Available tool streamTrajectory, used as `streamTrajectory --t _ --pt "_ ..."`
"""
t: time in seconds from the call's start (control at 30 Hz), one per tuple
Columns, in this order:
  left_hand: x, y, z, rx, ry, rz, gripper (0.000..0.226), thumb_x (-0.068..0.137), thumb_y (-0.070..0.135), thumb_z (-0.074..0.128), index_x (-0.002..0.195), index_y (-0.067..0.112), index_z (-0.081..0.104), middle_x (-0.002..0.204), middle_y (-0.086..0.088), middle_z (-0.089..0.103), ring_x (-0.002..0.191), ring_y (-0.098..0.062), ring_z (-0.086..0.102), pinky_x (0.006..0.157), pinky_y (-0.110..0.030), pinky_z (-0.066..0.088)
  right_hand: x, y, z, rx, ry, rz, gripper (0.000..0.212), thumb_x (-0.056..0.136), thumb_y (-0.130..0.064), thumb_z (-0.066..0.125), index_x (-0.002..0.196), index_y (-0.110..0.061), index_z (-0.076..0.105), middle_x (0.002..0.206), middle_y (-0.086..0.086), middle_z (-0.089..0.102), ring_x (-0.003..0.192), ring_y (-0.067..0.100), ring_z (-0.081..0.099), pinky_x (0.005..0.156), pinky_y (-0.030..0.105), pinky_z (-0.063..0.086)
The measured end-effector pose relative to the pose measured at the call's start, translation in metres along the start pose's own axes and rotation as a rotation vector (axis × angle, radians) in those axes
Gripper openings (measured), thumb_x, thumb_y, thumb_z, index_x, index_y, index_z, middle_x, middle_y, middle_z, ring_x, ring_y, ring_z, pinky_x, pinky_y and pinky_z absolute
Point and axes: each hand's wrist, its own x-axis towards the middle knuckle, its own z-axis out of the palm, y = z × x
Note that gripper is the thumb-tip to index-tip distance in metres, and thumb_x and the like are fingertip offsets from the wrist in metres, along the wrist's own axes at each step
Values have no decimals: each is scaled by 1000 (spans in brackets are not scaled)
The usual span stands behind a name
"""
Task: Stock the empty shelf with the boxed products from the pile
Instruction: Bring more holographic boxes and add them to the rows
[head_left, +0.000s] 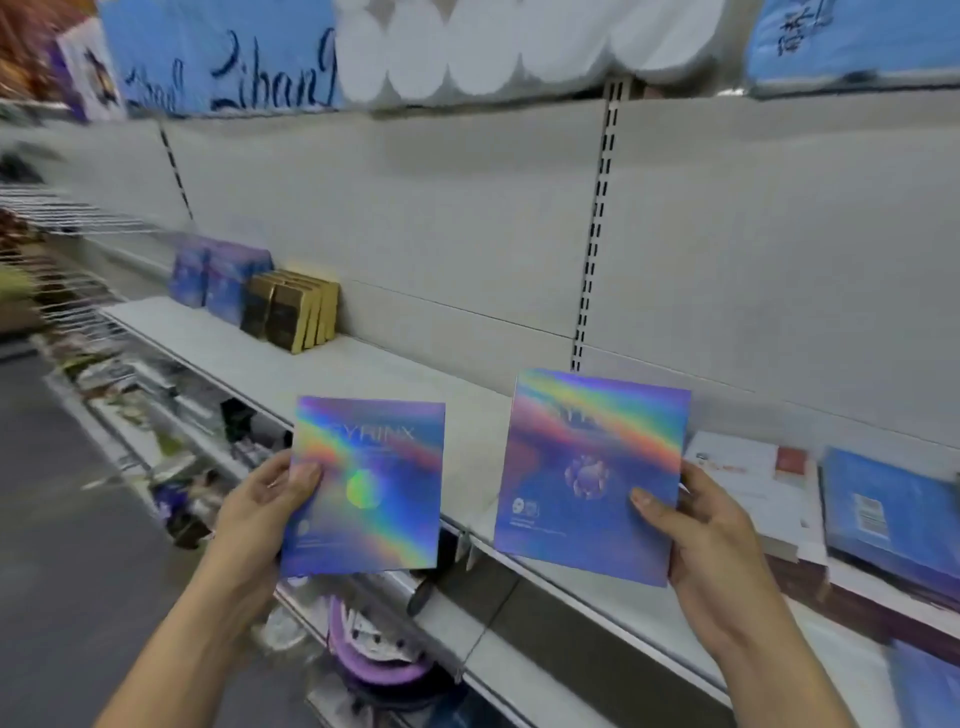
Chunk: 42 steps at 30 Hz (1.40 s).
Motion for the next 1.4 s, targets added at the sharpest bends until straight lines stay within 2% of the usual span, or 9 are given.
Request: streamTrajectory --t 0.1,0.2,0.43,0.57,0.73,0.93,1.07,1.17,1.4 --pt "2 9 -44 -4 101 38 18 97 11 59 108 14 72 96 -4 80 74 -12 75 66 -27 62 10 16 42 -12 -77 33 38 88 6 63 122 -13 66 113 6 76 95 20 75 72 30 62" --pt "13 18 -92 -16 185 56 17 95 17 63 108 17 74 99 -6 79 78 -15 74 71 -31 62 19 34 90 -27 -139 66 36 89 3 64 121 -15 66 111 3 77 94 20 75 74 33 63" --pt "66 37 -222 -1 334 124 19 97 11 60 114 10 69 88 0 79 68 -10 73 61 -24 61 54 95 246 -58 -250 85 33 88 2 66 117 -12 67 109 10 77 102 37 73 95 64 53" --pt "107 51 -306 6 388 108 23 98 12 59 120 8 67 89 1 79 68 -9 73 61 -25 62 72 135 348 -62 -321 139 33 90 5 63 119 -9 65 111 12 76 102 37 72 96 63 52" --pt "161 67 -386 -18 447 121 17 98 13 60 112 13 70 90 0 79 68 -9 73 61 -26 62 95 179 445 -66 -373 183 33 90 4 64 120 -9 65 115 14 75 105 38 71 97 65 51" --pt "244 60 -441 -33 472 131 23 98 13 59 120 11 67 93 1 79 72 -9 73 62 -24 61 145 220 522 -46 -371 222 34 88 3 65 119 -10 66 115 13 75 106 37 72 96 62 52" --pt "303 48 -461 24 477 101 25 92 22 66 116 16 70 101 -6 77 73 -11 72 63 -26 61 195 252 570 -30 -386 217 34 88 4 64 118 -12 65 112 11 76 98 30 75 76 43 62" --pt "347 51 -478 6 498 75 33 83 31 72 112 17 72 108 -9 77 79 -17 74 68 -32 62 235 270 609 16 -405 228 35 85 -1 69 116 -18 67 113 8 76 100 29 75 82 47 60" --pt "450 69 -526 53 529 88 21 94 18 64 113 13 70 99 -6 79 73 -14 74 63 -28 62 309 301 691 47 -372 260 34 86 4 66 117 -11 65 108 9 77 94 27 76 68 35 61"
